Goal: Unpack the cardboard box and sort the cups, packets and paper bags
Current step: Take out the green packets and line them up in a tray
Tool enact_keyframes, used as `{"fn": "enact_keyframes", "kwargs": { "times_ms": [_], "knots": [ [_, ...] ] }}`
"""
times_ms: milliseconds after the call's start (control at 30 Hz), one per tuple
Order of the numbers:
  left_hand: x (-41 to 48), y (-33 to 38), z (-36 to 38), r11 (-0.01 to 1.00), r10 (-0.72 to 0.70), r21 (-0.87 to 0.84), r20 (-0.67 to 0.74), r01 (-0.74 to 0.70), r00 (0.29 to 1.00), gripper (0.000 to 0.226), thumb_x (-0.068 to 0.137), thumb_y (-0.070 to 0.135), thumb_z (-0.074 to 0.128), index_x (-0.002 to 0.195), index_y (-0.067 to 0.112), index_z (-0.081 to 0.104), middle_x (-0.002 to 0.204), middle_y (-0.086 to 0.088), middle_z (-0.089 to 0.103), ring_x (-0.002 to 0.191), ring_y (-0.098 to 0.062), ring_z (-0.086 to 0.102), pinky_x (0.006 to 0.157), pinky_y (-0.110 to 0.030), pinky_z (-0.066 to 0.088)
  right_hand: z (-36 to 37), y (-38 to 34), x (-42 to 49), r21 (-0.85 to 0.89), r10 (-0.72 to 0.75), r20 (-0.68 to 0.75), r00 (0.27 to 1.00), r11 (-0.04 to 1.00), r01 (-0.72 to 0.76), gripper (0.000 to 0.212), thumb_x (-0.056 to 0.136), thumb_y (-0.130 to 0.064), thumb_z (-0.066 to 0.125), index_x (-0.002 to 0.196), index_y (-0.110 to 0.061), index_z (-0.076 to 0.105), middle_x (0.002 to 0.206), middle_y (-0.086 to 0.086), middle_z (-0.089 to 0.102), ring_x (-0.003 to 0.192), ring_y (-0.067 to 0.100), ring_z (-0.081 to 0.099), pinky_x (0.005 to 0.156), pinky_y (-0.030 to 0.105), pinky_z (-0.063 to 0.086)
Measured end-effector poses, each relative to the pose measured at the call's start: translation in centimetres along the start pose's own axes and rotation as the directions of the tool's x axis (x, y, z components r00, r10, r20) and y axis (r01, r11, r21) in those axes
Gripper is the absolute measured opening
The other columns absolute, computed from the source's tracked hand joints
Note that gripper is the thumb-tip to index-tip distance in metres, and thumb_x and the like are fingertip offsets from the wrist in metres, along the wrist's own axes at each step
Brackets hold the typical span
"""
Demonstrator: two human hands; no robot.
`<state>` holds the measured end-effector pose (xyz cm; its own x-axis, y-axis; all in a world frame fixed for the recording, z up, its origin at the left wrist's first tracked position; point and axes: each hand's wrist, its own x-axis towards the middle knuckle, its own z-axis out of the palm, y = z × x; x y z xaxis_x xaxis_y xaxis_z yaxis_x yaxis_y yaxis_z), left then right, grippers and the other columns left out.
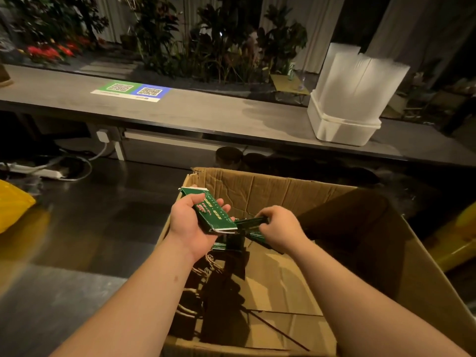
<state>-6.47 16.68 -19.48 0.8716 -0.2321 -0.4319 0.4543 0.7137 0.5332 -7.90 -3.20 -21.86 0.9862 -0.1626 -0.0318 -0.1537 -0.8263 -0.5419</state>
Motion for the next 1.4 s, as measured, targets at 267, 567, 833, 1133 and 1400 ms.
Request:
{"fn": "enact_keyframes", "kwargs": {
  "times_ms": [267,567,833,1133,1400],
  "knots": [
    [-0.5,0.1,0.2,0.989,-0.085,0.12,0.004,0.084,0.996,0.051,0.103,0.047,0.044,0.127,0.006,0.064,0.127,-0.026,0.067,0.118,-0.041,0.063,0.1,-0.057,0.046,-4.9,2.7,-0.6,0.434,0.187,-0.313,0.931,0.9,-0.035,0.037,0.091,0.01,0.056,0.1,-0.022,0.074,0.095,-0.014,0.063,0.098,0.021,0.066,0.077,0.044,0.064],
    [-1.8,-0.2,0.6,0.956,-0.282,0.141,0.196,0.257,0.939,0.055,0.099,0.047,0.052,0.137,0.008,0.059,0.133,-0.027,0.063,0.122,-0.044,0.061,0.11,-0.058,0.042,-0.5,-3.4,-0.8,0.54,-0.26,-0.041,0.965,0.806,0.241,0.035,0.086,-0.001,0.076,0.114,-0.022,0.077,0.133,-0.012,0.064,0.133,0.009,0.051,0.11,0.04,0.049],
    [-1.3,-0.2,0.6,0.974,-0.186,0.148,0.1,0.17,0.977,0.038,0.098,0.016,0.046,0.134,0.006,0.055,0.12,-0.028,0.07,0.11,-0.047,0.068,0.093,-0.063,0.05,-1.1,-4.2,0.9,0.584,-0.22,0.134,0.966,0.805,0.102,0.061,0.095,0.011,0.049,0.126,-0.038,0.068,0.161,-0.006,0.03,0.129,0.009,0.047,0.099,0.046,0.056],
    [0.2,-0.3,-0.3,0.999,-0.039,0.029,0.054,0.038,0.998,0.044,0.096,0.017,0.051,0.138,0.009,0.053,0.133,-0.019,0.064,0.114,-0.037,0.069,0.096,-0.061,0.052,6.1,-0.5,0.5,-0.425,-0.174,0.4,0.9,0.835,0.35,0.066,0.09,-0.051,0.068,0.146,-0.024,0.044,0.143,0.004,0.056,0.14,0.033,0.037,0.116,0.064,0.017],
    [-0.1,-0.1,0.0,1.0,-0.011,-0.02,0.035,0.012,0.999,0.038,0.098,0.026,0.055,0.133,0.011,0.056,0.127,-0.017,0.062,0.119,-0.035,0.064,0.094,-0.057,0.052,4.6,-1.6,-0.6,-0.469,-0.355,0.342,0.87,0.738,0.486,0.027,0.1,-0.039,0.053,0.119,-0.026,0.068,0.106,0.004,0.07,0.107,0.027,0.058,0.097,0.045,0.042]
  ]
}}
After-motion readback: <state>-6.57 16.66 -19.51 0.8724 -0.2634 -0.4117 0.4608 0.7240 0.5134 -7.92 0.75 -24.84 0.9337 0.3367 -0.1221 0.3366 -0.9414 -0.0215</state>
